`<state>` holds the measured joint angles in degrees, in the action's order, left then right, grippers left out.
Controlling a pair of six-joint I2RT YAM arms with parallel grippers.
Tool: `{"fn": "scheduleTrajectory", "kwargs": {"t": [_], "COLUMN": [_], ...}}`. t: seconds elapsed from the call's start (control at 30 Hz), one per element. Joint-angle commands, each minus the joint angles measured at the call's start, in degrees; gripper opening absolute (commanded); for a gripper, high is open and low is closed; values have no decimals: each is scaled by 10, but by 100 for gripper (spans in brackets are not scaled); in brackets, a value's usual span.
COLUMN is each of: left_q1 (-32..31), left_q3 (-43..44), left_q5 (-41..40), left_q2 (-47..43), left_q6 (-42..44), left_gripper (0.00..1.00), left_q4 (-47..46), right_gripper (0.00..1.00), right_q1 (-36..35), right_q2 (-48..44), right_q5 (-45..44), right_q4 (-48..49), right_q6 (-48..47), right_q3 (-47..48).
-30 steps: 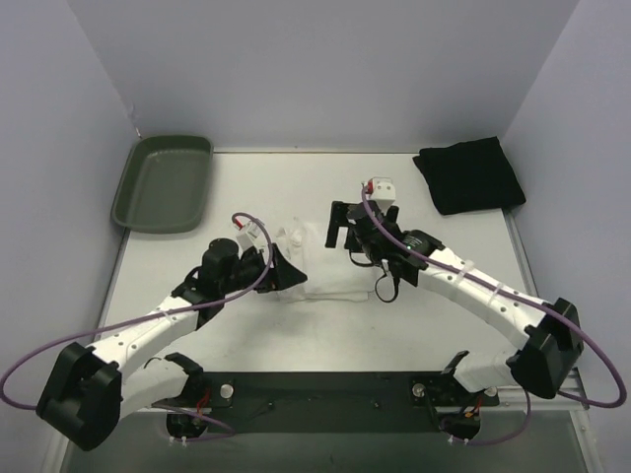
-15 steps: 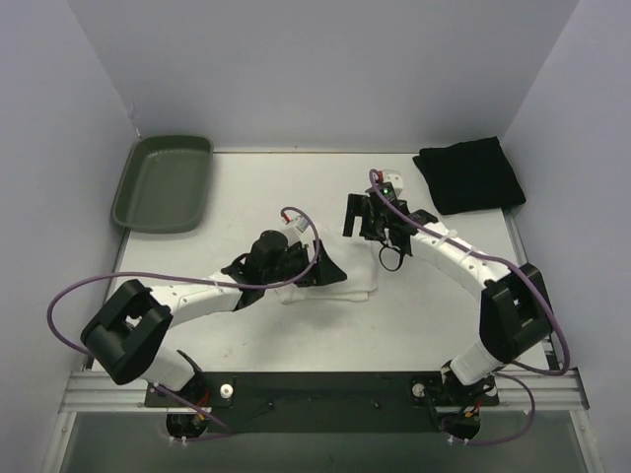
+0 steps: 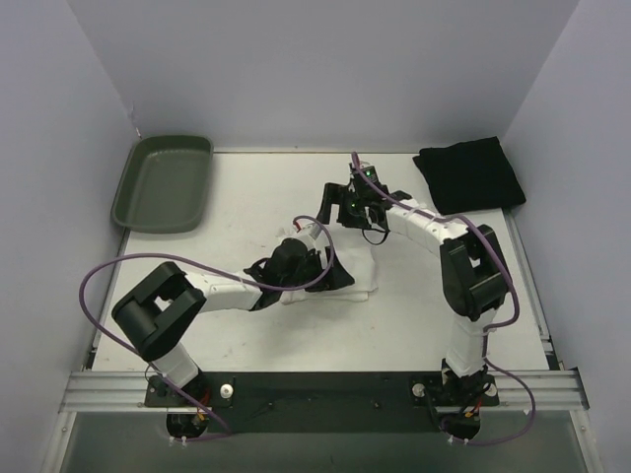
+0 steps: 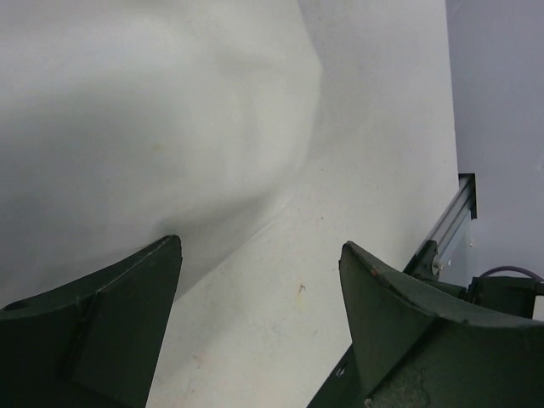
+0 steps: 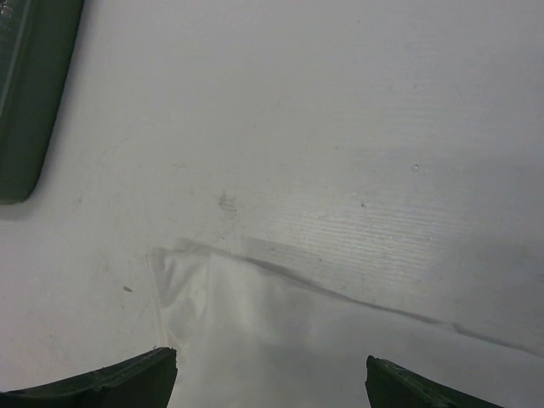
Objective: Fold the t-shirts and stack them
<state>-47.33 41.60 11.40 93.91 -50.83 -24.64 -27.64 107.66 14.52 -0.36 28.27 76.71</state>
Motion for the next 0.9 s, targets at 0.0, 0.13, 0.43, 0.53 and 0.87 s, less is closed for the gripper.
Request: {"fn": "scheduleTrajectory", "kwargs": {"t": [0.0,0.13,0.43,0.53,0.87], "left_q1": [7,21,64,72,111], "left_q3": [-4,-19,-100,-127,-97], "left_q5": [-46,-44,-17,-6,-59], "left_q2": [18,35,5,-23,-193], "left_q6": [14,16,13,13,60], "left_gripper": [84,84,83,83,84], "left_q4": [-32,-37,-58,-52,150], "right_gripper": [93,93,92,91,93], "right_q1": [7,10,9,0,-143], "right_q2": [19,23,8,-12,-199], "right_q5": [42,38,3,-24,-218], "right_q4": [23,39,93,99,46], "right_q6": [7,13,42,57,181], "right_q3": [-3,-45,-190,-245,-430]}}
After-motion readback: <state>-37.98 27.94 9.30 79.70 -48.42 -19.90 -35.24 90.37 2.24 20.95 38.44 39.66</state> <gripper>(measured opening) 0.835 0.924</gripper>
